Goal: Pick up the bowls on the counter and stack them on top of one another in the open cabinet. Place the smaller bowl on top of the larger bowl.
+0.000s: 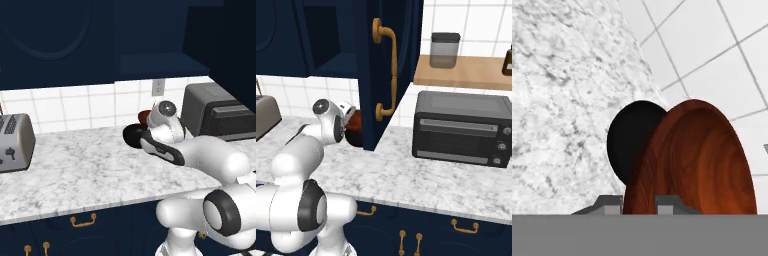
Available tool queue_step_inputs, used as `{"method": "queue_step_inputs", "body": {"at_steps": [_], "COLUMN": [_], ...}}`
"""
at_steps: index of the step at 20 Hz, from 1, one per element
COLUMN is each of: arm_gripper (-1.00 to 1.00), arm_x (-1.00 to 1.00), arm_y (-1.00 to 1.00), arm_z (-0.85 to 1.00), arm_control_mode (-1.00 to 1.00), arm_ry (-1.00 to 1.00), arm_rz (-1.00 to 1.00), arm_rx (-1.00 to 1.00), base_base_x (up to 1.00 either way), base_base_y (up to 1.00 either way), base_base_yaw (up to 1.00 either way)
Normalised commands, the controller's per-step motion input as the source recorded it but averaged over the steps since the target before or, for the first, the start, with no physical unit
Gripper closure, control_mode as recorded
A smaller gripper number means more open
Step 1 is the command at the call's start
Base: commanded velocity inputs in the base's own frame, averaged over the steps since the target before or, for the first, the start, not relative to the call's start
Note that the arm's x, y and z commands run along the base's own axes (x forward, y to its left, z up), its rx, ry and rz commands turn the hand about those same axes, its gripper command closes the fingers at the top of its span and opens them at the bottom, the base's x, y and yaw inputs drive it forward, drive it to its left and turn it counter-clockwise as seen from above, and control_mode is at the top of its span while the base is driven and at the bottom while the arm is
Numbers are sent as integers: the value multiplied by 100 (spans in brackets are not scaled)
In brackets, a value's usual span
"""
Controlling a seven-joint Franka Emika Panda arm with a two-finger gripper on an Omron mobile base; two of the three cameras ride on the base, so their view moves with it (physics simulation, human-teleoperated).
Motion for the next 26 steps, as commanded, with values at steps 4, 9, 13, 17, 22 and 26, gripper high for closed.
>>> {"method": "queue_step_inputs", "body": {"at_steps": [4, 9, 13, 17, 22, 26], "arm_gripper": [100, 100, 100, 100, 100, 100], "arm_x": [45, 61, 62, 56, 50, 53], "arm_y": [28, 19, 4, 0, 0, 0], "arm_z": [-46, -48, -53, -38, -20, -25], "arm_control_mode": [-100, -100, -100, -100, -100, -100], "arm_ry": [4, 12, 20, 16, 6, 0], "arm_rz": [5, 3, 1, 1, 1, 0], "arm_rx": [-18, -11, -9, -4, -1, 0], "base_base_x": [0, 0, 0, 0, 0, 0], "base_base_y": [0, 0, 0, 0, 0, 0], "base_base_yaw": [0, 0, 0, 0, 0, 0]}}
